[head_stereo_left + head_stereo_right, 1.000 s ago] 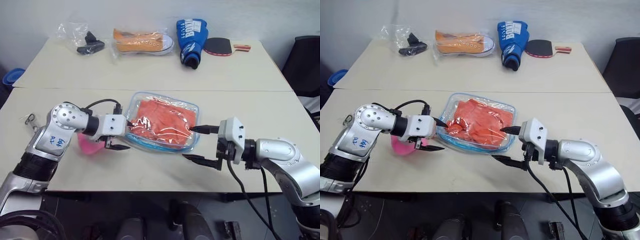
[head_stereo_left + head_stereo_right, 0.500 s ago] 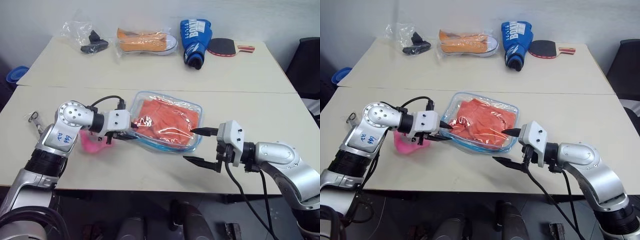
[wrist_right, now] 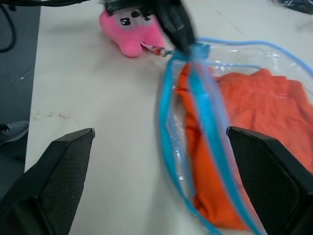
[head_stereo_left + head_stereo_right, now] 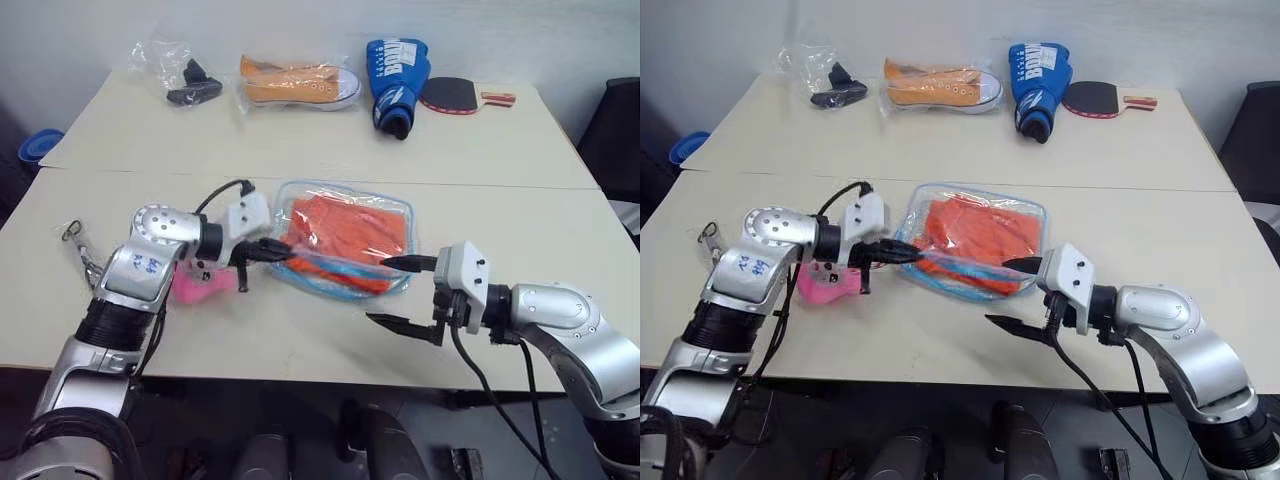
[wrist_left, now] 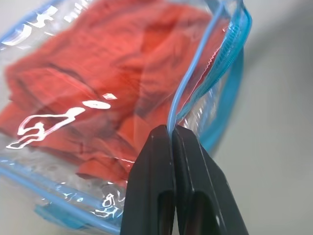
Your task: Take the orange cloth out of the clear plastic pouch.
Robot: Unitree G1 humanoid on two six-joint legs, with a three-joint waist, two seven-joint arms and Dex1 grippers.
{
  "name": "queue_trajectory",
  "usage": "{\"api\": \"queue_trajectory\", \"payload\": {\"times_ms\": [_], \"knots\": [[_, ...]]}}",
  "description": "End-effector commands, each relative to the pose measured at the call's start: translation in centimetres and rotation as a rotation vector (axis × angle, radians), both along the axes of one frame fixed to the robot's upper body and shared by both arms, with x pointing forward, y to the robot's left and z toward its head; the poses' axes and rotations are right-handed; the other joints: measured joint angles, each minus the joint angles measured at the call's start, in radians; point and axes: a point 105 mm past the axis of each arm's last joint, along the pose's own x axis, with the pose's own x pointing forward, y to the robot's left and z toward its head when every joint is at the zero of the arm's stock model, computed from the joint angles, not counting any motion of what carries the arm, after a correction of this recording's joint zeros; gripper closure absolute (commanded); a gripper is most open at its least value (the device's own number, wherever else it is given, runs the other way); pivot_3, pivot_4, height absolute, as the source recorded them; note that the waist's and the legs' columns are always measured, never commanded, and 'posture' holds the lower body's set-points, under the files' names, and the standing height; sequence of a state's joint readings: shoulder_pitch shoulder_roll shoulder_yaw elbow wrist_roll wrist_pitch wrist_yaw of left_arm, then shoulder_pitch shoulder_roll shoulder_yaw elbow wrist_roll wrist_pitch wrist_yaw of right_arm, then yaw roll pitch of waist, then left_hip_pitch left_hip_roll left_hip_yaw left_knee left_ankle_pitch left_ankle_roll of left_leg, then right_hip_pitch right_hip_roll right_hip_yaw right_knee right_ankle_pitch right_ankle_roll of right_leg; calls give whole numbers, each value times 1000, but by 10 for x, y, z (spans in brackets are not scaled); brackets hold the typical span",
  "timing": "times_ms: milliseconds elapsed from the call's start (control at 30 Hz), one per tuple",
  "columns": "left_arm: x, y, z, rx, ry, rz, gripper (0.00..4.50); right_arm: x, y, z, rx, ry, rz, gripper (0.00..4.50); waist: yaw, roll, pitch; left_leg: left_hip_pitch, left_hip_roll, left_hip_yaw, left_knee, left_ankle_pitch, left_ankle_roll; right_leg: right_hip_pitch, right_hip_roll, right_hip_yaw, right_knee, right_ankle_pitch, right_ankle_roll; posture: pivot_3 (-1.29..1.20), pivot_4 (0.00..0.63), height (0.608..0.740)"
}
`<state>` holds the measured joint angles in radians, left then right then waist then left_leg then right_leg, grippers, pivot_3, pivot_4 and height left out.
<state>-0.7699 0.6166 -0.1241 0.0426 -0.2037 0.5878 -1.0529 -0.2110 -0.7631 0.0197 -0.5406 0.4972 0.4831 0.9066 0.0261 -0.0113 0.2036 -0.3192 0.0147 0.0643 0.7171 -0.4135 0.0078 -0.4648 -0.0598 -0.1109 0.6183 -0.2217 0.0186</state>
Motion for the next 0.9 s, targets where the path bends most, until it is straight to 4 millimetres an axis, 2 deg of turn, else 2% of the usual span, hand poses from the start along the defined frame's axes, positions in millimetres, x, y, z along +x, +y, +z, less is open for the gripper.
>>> {"api": "queue_trajectory", "payload": {"times_ms": [33,100,167,200,233,367,467,500,567,733,900], "knots": [[-6,-12,20,-144,33,41,4494,-7,8,1,8,-17,29,178,-1,0,0,0,0,0,0,0,0,0,0,0,0,0,0,0,150,740],[-12,-18,17,-156,44,41,4500,-1,11,-2,19,-13,-5,571,-6,0,0,1,0,0,0,0,0,0,0,0,0,0,0,0,150,740],[-16,-22,15,-182,52,53,4500,6,14,-5,23,-24,-29,1308,-9,0,0,2,0,1,-1,0,-1,0,0,1,1,0,0,0,150,740],[-17,-25,15,-197,56,59,4500,9,16,-7,15,-35,-39,1465,-9,0,0,2,0,1,-1,1,-1,0,0,1,1,0,0,0,150,740],[-18,-27,15,-206,60,64,4500,14,18,-10,-4,-53,-55,1977,-9,0,0,2,0,1,0,1,-2,0,0,1,1,0,0,0,150,740],[-24,-33,12,-198,58,56,4500,39,20,-17,-51,-107,-162,3215,-6,0,0,2,0,1,0,1,-3,0,0,2,2,0,0,0,150,740],[-25,-34,11,-194,57,58,4500,49,21,-22,-82,-134,-204,3215,-6,0,0,2,0,1,0,2,-3,0,0,2,1,0,0,0,150,740],[-24,-34,11,-197,57,63,4500,51,20,-24,-100,-145,-214,3053,-6,0,0,2,0,1,0,2,-3,0,0,1,1,0,0,0,150,740],[-25,-36,10,-200,57,62,4500,57,18,-26,-140,-185,-242,2573,-5,0,0,2,0,1,0,2,-3,0,0,1,1,0,0,0,150,740],[-27,-40,8,-200,56,57,4500,65,21,-30,-188,-246,-267,920,-5,0,0,2,0,1,0,2,-3,0,0,1,1,0,0,0,150,740],[-28,-45,8,-199,55,46,4500,75,29,-29,-173,-264,-307,920,-6,0,0,2,0,0,0,2,-4,0,0,1,1,0,0,0,150,740]]}}
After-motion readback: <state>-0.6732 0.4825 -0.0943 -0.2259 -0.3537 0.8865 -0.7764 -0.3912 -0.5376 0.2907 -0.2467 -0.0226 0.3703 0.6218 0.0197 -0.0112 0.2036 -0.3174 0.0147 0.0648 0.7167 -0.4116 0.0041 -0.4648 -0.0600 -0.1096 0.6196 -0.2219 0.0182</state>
